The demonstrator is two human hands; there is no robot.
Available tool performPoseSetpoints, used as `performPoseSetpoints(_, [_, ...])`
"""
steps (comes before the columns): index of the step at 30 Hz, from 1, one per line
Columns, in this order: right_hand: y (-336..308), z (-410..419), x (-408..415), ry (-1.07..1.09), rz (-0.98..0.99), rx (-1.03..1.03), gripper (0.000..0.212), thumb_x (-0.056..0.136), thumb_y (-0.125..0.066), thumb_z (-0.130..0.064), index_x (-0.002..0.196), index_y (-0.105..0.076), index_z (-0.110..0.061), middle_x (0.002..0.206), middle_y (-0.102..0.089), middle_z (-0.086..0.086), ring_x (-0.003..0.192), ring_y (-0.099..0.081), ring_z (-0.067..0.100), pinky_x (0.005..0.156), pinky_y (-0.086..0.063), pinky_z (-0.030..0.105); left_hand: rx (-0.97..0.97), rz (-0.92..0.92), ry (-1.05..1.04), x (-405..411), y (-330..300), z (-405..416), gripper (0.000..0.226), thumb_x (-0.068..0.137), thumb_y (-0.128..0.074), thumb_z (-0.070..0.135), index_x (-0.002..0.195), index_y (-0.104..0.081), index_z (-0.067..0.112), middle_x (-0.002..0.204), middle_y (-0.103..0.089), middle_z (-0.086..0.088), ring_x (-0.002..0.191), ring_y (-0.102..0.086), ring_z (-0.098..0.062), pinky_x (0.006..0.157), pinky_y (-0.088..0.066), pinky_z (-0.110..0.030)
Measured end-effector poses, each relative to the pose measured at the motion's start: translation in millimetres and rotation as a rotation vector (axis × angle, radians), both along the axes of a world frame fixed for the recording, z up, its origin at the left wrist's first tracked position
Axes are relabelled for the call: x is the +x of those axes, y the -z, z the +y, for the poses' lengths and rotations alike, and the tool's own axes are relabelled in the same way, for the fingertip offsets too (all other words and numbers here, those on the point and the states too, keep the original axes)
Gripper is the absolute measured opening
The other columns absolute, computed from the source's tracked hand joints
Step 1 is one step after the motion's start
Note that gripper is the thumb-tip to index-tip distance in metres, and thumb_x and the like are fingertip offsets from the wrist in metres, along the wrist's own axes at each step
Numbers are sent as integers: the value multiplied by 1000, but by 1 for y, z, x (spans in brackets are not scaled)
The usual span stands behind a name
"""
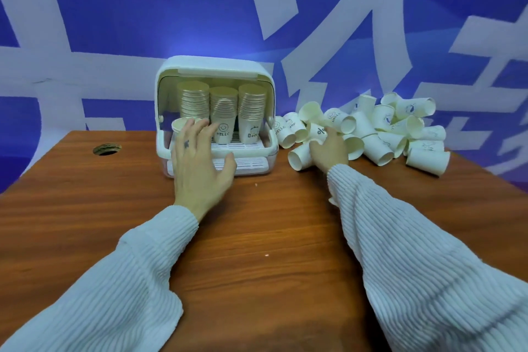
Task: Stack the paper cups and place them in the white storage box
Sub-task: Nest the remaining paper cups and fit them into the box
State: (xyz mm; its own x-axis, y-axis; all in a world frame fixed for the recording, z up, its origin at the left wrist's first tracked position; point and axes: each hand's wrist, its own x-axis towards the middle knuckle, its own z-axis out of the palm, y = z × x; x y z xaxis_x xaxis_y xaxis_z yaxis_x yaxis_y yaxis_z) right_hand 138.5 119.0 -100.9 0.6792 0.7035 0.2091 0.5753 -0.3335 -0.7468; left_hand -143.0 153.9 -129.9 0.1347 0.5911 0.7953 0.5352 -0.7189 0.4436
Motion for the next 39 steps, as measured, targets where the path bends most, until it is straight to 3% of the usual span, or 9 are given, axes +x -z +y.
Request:
performPoseSetpoints(4, [17,-10,12,-44,136,88,28,90,-61,-19,117,-67,-17,117,-72,4,108,-67,24,91,-54,35,108,91,137,33,0,-17,54,86,-66,27,136,-57,11,143,-52,-9,143,-39,-32,119,-31,-46])
performPoseSetpoints(9, [4,-46,-2,-343,289,365,8,86,-66,-7,81,-70,-13,77,-66,2,77,-60,15,77,-51,38,91,269,247,99,4,-43,66,83,-69,36,142,-52,12,146,-50,-10,138,-44,-32,113,-40,-49])
performPoseSetpoints(12, [6,-71,3,-532,290,260,3,86,-67,-8,87,-71,-7,87,-68,22,78,-63,30,69,-56,49,10,482,129,134,6,-45,92,82,-72,46,158,-25,21,153,-44,-8,140,-44,-30,115,-35,-47])
performPoseSetpoints(14, [10,-79,16,-547,227,184,7,93,-67,-13,90,-73,-12,84,-71,9,78,-65,22,69,-58,45,-78,524,127,152,12,-44,92,86,-70,44,160,-19,23,148,-49,-6,128,-53,-28,106,-40,-44])
performPoseSetpoints(17, [16,-80,53,-283,168,259,11,97,-66,-30,97,-74,-23,88,-72,-12,83,-65,6,82,-56,35,-267,333,268,165,22,-49,89,89,-70,39,162,-20,26,147,-45,-3,130,-49,-24,100,-45,-39])
performPoseSetpoints(21, [28,-72,116,295,156,237,28,93,-60,-28,121,-62,-23,116,-67,2,103,-65,23,87,-53,38,-344,201,385,167,26,-49,90,89,-72,39,162,-21,26,149,-41,-1,137,-42,-19,106,-39,-37])
performPoseSetpoints(27, [37,-55,167,205,-76,-76,77,92,-70,-31,158,-34,-19,159,-41,7,144,-41,31,113,-38,47,-231,329,373,169,28,-51,89,90,-71,45,161,-19,30,150,-39,4,134,-45,-18,99,-49,-40])
performPoseSetpoints(34, [35,-54,167,229,-85,-32,60,88,-69,-39,138,-43,-18,126,-63,13,113,-61,37,83,-50,43,-238,341,345,171,27,-50,89,90,-70,45,161,-19,29,149,-40,3,133,-45,-18,99,-49,-42])
performPoseSetpoints(39, [26,-86,153,321,-3,-12,78,74,-65,-52,143,-43,-21,129,-64,8,116,-60,34,98,-51,50,-263,335,331,171,24,-52,90,89,-70,46,161,-19,27,150,-41,1,135,-45,-19,101,-48,-43])
